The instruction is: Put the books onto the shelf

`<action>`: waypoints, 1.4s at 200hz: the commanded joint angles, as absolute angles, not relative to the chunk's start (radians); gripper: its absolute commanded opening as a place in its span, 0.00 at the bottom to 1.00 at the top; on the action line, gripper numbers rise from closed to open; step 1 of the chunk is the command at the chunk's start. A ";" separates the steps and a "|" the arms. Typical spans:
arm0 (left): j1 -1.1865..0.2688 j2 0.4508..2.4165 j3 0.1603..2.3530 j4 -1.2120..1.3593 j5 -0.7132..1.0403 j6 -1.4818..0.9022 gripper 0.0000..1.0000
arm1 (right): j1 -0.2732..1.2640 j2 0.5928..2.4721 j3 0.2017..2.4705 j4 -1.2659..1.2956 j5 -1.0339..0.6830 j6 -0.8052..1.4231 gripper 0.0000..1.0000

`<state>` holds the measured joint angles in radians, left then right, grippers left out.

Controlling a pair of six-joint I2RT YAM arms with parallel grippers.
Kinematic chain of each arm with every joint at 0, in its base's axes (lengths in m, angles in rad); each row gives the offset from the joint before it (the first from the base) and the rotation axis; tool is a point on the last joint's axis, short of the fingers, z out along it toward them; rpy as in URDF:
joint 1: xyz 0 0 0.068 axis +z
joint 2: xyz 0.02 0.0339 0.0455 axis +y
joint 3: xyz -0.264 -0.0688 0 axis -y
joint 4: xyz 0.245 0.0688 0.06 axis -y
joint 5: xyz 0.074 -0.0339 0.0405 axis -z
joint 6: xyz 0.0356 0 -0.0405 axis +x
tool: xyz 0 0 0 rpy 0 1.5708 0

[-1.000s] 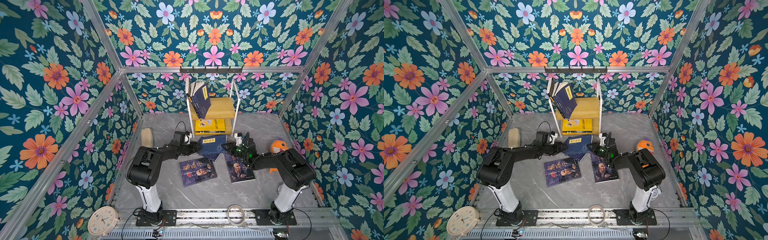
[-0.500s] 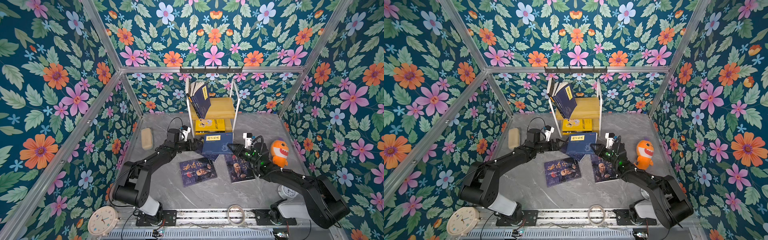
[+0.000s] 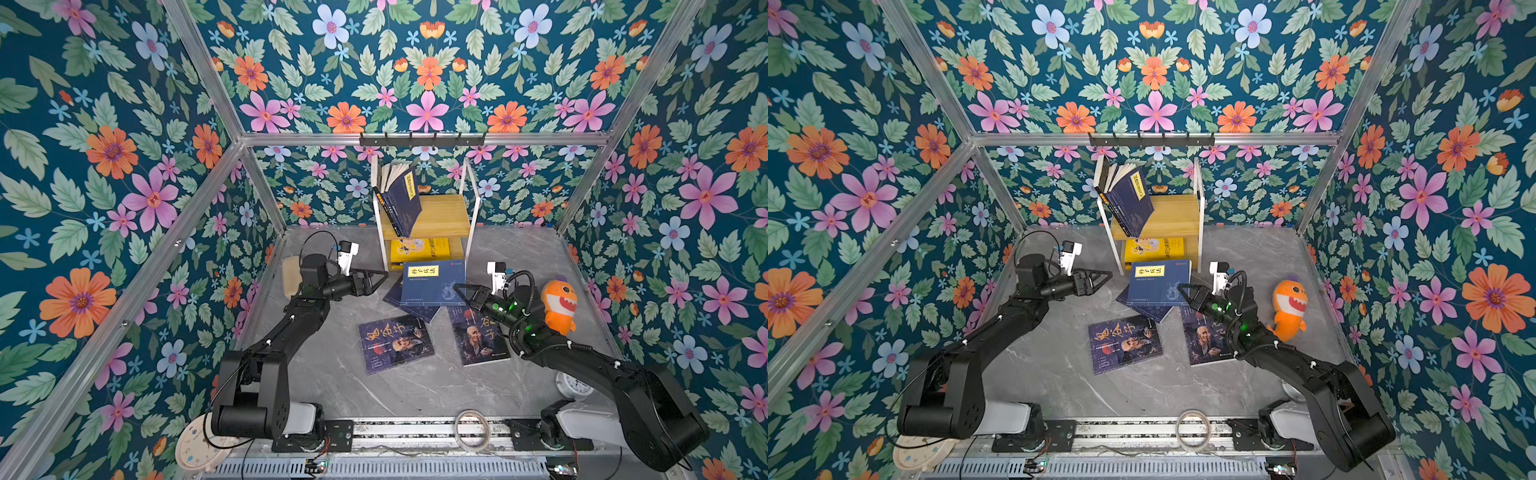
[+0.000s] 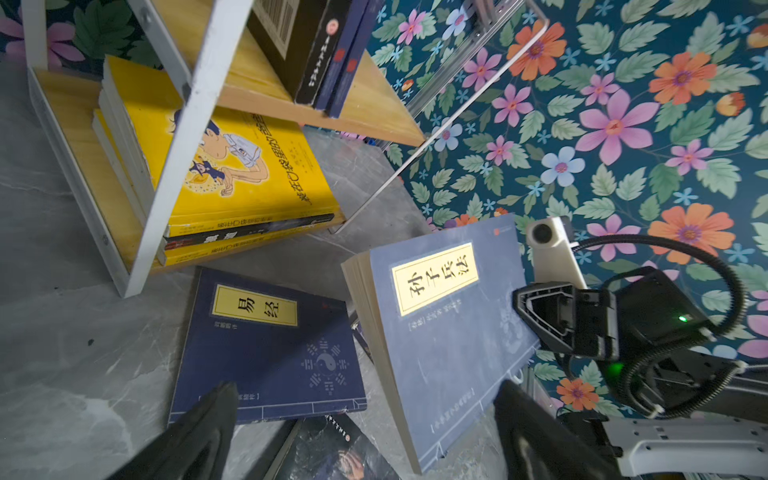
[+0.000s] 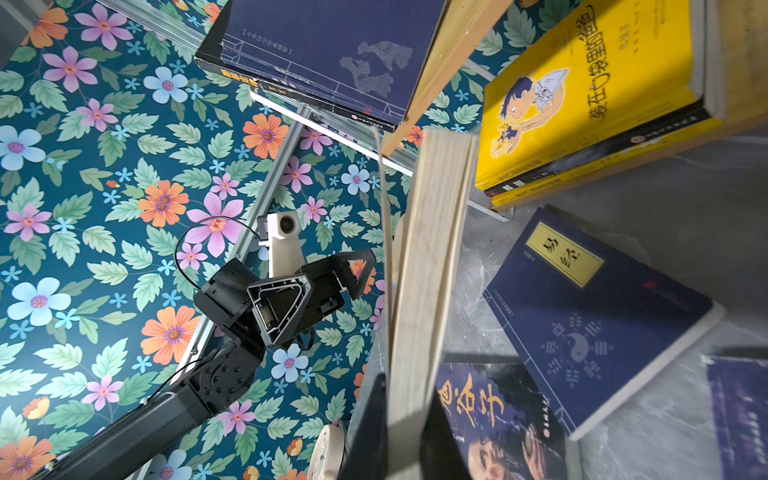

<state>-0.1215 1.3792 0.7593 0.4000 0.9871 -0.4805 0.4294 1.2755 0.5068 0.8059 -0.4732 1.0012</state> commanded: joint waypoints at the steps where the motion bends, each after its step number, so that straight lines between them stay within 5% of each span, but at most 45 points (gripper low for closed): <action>1: -0.114 1.361 0.748 0.513 1.067 -0.555 0.95 | 0.446 1.308 0.546 0.957 -0.504 1.022 0.00; 93: -0.117 1.341 0.731 0.575 1.036 -0.647 0.79 | 0.510 1.452 0.677 1.082 -0.539 1.062 0.00; 205: -0.109 1.337 0.738 0.628 1.033 -0.751 0.04 | 0.549 1.649 0.761 1.152 -0.527 1.107 0.00; 241: -0.089 1.338 0.741 0.617 1.022 -0.762 0.00 | 0.545 1.635 0.712 1.029 -0.454 1.046 0.40; 280: -0.065 1.338 0.750 0.595 1.018 -0.762 0.00 | 0.534 1.523 0.662 0.797 -0.354 0.929 0.55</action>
